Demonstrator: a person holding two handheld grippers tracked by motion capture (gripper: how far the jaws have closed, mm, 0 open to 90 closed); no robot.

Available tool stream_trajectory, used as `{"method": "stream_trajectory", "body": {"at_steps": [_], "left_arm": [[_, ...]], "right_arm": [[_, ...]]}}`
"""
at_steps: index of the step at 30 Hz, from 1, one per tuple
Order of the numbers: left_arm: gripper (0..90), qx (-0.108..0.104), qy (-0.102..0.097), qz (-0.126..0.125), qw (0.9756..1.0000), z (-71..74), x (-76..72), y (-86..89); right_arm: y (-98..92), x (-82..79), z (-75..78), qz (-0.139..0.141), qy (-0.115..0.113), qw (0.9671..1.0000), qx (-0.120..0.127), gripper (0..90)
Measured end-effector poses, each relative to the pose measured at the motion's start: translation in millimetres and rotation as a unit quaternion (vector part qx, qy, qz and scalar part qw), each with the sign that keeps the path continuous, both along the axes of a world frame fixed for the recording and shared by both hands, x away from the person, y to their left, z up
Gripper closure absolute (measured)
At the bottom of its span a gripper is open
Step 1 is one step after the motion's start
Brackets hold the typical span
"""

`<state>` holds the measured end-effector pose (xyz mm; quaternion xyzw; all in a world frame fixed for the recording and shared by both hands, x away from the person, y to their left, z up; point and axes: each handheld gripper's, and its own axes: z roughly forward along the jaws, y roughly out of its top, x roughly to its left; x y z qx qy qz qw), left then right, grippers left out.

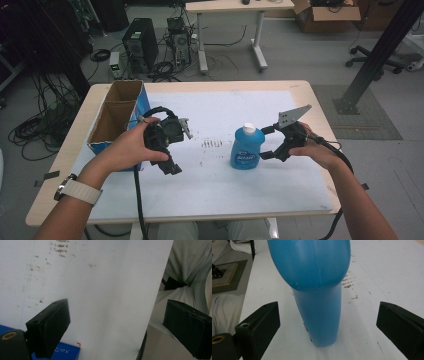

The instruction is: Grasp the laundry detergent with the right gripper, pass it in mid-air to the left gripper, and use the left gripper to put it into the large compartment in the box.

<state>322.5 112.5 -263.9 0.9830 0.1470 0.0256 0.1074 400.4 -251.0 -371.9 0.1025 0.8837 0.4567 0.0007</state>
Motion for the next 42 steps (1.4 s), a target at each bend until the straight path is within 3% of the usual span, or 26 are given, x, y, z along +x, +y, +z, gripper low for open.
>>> {"method": "stream_trajectory", "body": {"at_steps": [20, 42], "left_arm": [[7.6, 0.001, 0.002, 0.0, 1.0, -1.0, 0.9, -0.3], [7.7, 0.001, 0.001, 0.003, 1.0, -1.0, 0.0, 2.4]], "right_arm": [[13.9, -0.4, -11.4, 0.005, 0.006, 0.9999, 0.015, 4.9], [27.9, -0.3, -12.0, 0.01, 0.003, 0.9997, 0.02, 5.0]]}}
